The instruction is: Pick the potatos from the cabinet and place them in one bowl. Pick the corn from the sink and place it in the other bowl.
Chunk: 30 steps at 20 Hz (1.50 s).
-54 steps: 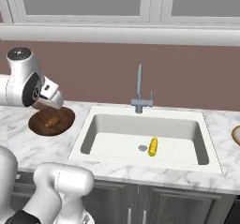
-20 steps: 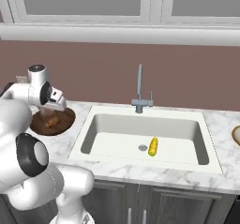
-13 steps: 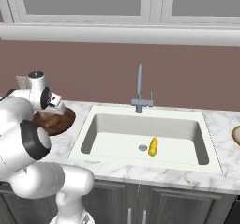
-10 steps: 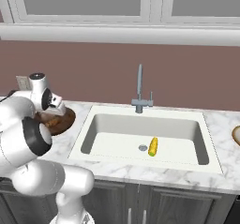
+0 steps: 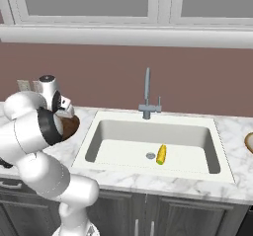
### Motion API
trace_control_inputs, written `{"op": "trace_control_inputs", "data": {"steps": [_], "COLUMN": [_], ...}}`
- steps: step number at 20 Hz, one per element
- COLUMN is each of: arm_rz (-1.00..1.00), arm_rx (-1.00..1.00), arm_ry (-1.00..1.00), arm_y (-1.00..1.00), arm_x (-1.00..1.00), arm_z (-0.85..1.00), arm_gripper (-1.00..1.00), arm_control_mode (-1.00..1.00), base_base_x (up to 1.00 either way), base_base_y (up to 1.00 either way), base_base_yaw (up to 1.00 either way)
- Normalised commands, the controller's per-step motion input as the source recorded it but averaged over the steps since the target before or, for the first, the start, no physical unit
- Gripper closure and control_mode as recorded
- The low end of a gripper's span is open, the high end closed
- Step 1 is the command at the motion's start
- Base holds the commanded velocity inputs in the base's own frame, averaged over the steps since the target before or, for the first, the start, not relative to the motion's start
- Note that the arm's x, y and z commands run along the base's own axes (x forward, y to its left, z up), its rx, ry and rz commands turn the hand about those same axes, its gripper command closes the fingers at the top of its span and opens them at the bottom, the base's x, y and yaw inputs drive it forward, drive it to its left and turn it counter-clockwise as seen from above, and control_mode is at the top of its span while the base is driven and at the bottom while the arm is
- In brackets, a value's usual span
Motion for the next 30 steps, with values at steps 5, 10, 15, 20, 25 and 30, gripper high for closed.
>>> {"op": "trace_control_inputs", "data": {"steps": [5, 10, 15, 20, 25, 30], "arm_rz": [0.00, 0.00, 0.00, 0.00, 0.00, 0.00], "arm_rx": [0.00, 0.00, 0.00, 0.00, 0.00, 0.00], "arm_ry": [0.01, 0.00, 0.00, 0.00, 0.00, 0.00], "arm_y": [0.12, 0.14, 0.01, 0.00, 0.00, 0.00], "arm_x": [0.19, 0.11, -0.09, -0.05, 0.00, 0.00], "arm_z": [-0.03, -0.23, -0.21, -0.39, -0.22, -0.01], "arm_gripper": [1.00, 1.00, 1.00, 1.00, 1.00, -1.00], "arm_control_mode": [-1.00, -1.00, -1.00, -1.00, -1.00, -1.00], "base_base_x": [0.00, 0.00, 0.00, 0.00, 0.00, 0.00], "base_base_y": [0.00, 0.00, 0.00, 0.00, 0.00, 0.00], "base_base_yaw": [0.00, 0.00, 0.00, 0.00, 0.00, 0.00]}}
